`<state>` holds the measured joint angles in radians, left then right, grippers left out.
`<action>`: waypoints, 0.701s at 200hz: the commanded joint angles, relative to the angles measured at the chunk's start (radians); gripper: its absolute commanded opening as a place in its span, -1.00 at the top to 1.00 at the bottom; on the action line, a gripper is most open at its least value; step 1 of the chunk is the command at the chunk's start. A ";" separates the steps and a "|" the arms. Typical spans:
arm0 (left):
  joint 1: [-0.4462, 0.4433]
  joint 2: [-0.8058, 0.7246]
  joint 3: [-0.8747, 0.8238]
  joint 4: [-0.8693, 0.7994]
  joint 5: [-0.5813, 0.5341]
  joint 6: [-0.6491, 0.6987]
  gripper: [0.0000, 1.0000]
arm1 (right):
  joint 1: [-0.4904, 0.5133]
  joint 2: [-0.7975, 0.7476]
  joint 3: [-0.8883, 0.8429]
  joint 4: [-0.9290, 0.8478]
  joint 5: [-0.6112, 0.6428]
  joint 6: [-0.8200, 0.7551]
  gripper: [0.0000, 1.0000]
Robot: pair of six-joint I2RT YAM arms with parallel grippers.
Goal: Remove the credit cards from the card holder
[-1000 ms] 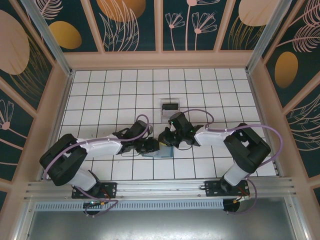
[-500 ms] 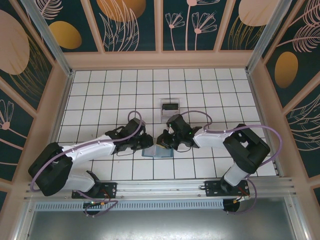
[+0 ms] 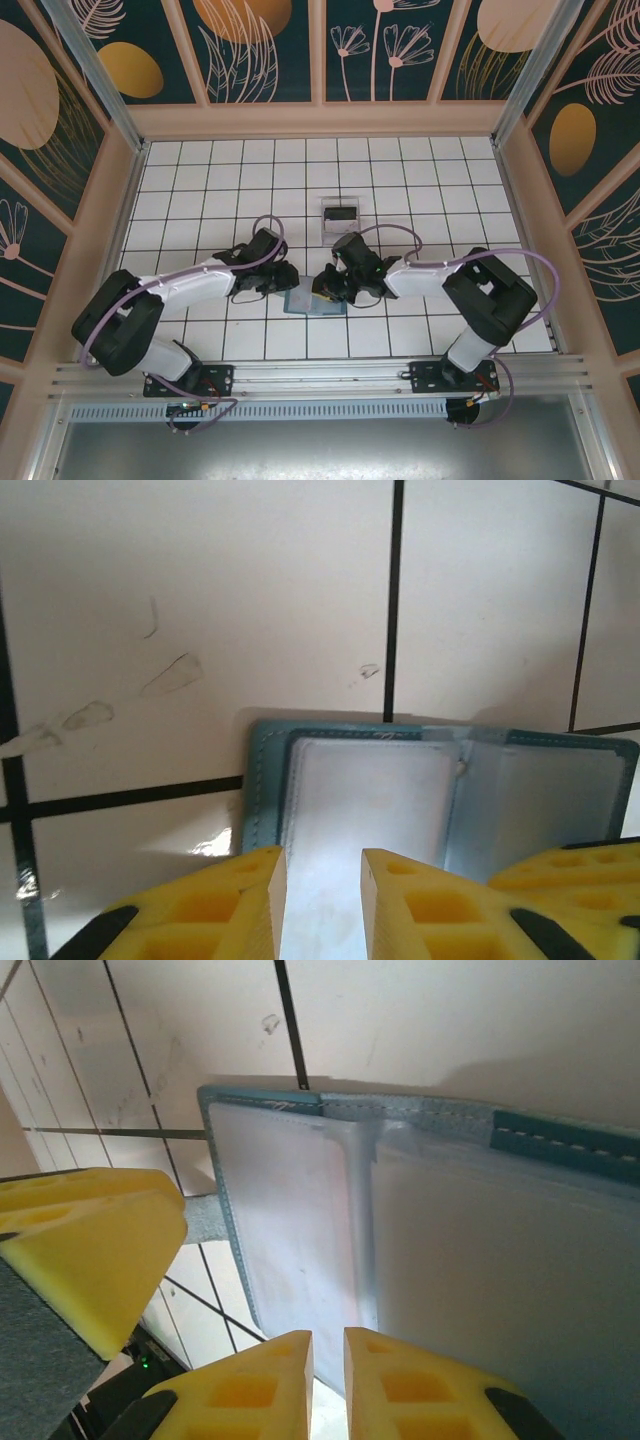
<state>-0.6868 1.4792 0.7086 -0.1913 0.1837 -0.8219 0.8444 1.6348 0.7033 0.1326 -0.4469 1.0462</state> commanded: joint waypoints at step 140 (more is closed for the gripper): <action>0.021 0.044 -0.076 0.045 0.053 -0.011 0.70 | 0.019 0.103 0.103 -0.039 -0.027 -0.093 0.61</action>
<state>-0.6685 1.5227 0.6632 -0.1425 0.2199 -0.8169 0.8539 1.7077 0.7696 0.1234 -0.4664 0.9886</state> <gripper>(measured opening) 0.150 0.191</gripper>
